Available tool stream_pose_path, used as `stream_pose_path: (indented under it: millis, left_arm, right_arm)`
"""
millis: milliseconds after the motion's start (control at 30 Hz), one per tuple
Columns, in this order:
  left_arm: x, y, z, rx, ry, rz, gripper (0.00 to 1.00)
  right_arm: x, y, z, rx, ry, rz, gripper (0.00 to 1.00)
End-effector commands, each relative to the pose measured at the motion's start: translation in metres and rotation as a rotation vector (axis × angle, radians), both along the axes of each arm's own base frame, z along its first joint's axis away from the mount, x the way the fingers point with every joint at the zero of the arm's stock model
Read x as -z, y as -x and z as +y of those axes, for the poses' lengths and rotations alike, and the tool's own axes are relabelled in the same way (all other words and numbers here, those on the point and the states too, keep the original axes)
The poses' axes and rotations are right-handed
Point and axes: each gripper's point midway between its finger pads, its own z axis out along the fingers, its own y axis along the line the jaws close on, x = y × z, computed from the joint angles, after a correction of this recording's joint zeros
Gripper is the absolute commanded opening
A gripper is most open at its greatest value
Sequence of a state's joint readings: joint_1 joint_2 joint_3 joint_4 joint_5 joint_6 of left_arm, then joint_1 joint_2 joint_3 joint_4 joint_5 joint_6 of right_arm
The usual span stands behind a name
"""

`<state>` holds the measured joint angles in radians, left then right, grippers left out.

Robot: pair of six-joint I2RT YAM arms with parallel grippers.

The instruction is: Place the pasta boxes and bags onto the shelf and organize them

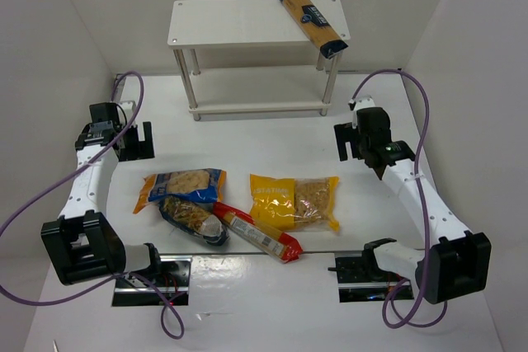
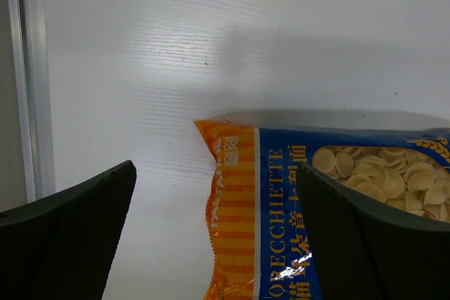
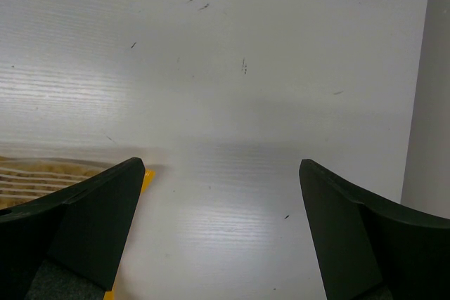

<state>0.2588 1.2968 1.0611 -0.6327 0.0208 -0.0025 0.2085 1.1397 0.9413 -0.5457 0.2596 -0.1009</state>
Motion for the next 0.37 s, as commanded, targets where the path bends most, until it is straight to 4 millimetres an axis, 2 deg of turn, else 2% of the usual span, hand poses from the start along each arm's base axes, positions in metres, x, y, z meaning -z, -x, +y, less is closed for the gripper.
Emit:
stream_pose_path:
  millis: [0, 333]
  left_arm:
    - [-0.0050, -0.0031, 0.0015, -0.002, 0.001, -0.013, 1.00]
    - [-0.0050, -0.0031, 0.0015, -0.002, 0.001, -0.013, 1.00]
  right_arm:
    - [-0.0100, -0.0110, -0.0018, 0.026, -0.009, -0.059, 0.99]
    - [-0.0055, -0.0099, -0.0004, 0.019, -0.011, -0.040, 0.99]
